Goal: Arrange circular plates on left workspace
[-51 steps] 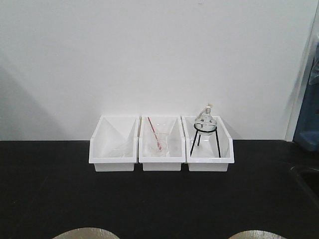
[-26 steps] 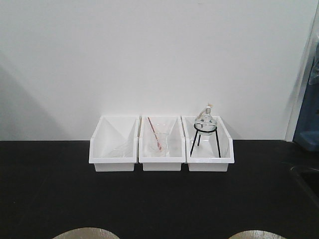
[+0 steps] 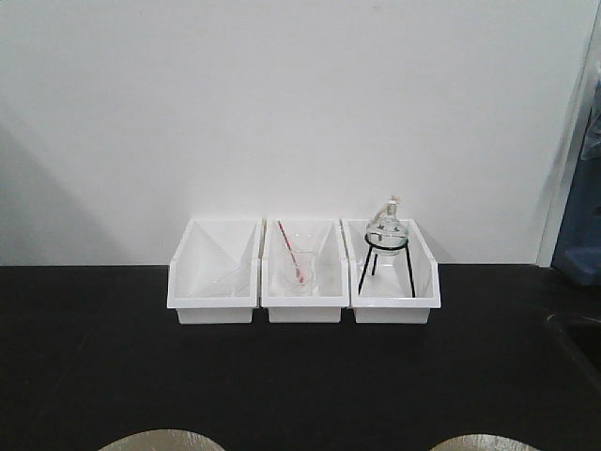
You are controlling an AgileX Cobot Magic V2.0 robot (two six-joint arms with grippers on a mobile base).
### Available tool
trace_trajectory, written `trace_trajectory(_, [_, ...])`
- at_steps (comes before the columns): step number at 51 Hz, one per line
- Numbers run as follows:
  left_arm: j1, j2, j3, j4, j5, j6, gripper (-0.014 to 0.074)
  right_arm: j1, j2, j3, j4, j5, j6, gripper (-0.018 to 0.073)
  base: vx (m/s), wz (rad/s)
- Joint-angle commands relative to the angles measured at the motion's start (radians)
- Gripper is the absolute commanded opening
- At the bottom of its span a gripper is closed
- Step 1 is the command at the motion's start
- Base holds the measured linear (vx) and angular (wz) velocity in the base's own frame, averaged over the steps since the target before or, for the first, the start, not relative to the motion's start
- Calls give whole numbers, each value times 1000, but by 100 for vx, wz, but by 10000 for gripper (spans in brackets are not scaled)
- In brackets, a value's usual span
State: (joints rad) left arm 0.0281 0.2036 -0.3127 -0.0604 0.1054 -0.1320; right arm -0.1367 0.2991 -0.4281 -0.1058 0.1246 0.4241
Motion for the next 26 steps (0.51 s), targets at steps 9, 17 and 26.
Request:
trace_trajectory(9, [-8, 476, -292, -104, 98, -9, 0, -1, 468, -296, 82, 210, -64, -4, 0, 0])
trace_trajectory(17, [-36, 735, -415, -305, 238, 126, 0, -1, 712, -458, 442, 471, -459, -4, 0, 0])
trace_trajectory(26, [-44, 983, -573, -770, 513, 569, 0, -3, 912, -551, 975, 748, -905, -4, 0, 0])
